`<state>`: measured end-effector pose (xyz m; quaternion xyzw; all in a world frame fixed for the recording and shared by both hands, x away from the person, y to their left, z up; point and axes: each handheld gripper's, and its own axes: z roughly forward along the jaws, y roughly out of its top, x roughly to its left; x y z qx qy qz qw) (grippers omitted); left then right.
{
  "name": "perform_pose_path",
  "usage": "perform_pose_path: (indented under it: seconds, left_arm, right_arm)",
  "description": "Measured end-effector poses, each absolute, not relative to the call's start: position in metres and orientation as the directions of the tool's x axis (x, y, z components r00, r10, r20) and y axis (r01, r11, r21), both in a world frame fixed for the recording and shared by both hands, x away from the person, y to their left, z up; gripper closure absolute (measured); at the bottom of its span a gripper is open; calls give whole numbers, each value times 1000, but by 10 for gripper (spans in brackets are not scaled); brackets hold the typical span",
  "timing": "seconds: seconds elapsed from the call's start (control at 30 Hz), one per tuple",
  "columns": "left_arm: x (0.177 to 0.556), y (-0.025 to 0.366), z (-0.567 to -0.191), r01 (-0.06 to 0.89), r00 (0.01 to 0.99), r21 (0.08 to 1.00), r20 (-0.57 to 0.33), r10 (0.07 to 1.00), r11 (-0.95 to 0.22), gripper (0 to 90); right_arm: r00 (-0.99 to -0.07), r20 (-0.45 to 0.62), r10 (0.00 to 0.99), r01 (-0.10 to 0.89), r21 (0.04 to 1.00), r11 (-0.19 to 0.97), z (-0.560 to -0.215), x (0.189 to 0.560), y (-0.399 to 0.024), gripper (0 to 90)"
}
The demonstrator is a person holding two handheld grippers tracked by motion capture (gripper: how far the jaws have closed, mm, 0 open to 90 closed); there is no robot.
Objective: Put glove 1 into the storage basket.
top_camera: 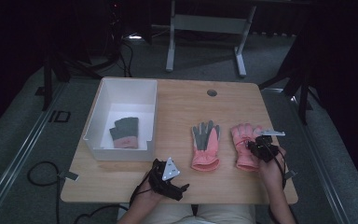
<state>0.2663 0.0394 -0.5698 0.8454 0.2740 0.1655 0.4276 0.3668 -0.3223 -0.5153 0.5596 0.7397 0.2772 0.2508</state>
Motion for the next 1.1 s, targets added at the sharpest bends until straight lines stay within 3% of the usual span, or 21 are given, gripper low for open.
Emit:
perform_pose_path:
  seconds: [0.3, 0.53, 0.83, 1.1]
  left_arm:
    - [267, 39, -569, 323, 795, 814, 43, 605, -483, 0]
    - [266, 39, -569, 323, 796, 814, 42, 603, -483, 0]
    - [266, 39, -569, 327, 796, 813, 37, 604, -482, 0]
    - [266, 39, -569, 323, 800, 815, 37, 599, -481, 0]
  right_arm:
    - [-218, -95, 971, 611, 763, 212, -456, 347, -305, 870]
    - [-280, -133, 951, 569, 775, 276, -422, 336, -274, 871]
    - [-323, -105, 940, 568, 773, 282, -421, 336, -222, 871]
    - [-334, -112, 936, 590, 750, 300, -440, 342, -177, 871]
